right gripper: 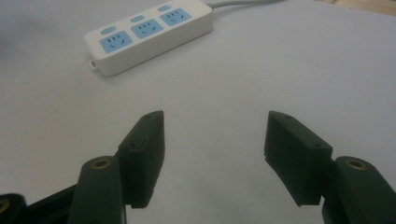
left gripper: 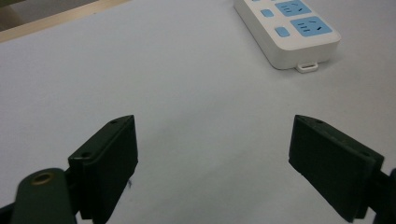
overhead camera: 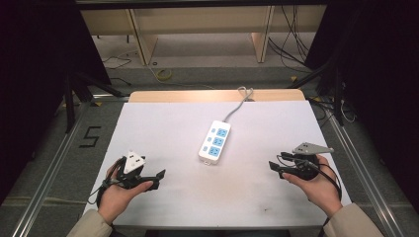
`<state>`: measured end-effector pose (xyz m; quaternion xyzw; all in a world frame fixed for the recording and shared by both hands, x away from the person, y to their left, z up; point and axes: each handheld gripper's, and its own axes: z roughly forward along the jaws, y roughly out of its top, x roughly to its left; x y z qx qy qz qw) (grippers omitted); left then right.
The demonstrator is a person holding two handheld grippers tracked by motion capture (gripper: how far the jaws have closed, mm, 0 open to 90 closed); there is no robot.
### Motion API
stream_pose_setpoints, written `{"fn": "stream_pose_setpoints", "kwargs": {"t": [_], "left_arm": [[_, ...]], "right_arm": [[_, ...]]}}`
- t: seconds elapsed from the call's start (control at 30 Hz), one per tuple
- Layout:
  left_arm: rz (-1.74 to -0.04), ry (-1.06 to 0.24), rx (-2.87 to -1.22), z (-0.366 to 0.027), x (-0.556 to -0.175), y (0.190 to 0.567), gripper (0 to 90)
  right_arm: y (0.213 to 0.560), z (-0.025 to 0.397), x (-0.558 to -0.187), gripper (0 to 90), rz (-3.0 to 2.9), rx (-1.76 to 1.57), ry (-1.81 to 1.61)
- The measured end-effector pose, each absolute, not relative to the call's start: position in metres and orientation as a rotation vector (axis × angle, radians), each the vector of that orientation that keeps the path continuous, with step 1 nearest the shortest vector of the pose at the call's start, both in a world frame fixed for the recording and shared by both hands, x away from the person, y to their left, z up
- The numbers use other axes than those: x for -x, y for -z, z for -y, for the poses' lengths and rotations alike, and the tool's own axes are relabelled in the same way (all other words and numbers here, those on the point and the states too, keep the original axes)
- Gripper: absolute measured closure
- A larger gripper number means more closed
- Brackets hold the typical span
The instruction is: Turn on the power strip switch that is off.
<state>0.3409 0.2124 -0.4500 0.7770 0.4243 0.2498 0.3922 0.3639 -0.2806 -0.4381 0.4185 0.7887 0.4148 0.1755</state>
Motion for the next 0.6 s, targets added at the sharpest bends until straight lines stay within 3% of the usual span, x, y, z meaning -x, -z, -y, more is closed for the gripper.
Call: {"fn": "stream_pose_setpoints", "kwargs": {"t": [0.6], "left_arm": [[-1.065, -0.63, -1.96, -0.21, -0.339, 0.447, 15.1]], "right_arm": [[0.44, 0.289, -0.347, 38.5, -2.195, -1.195, -1.193]]}}
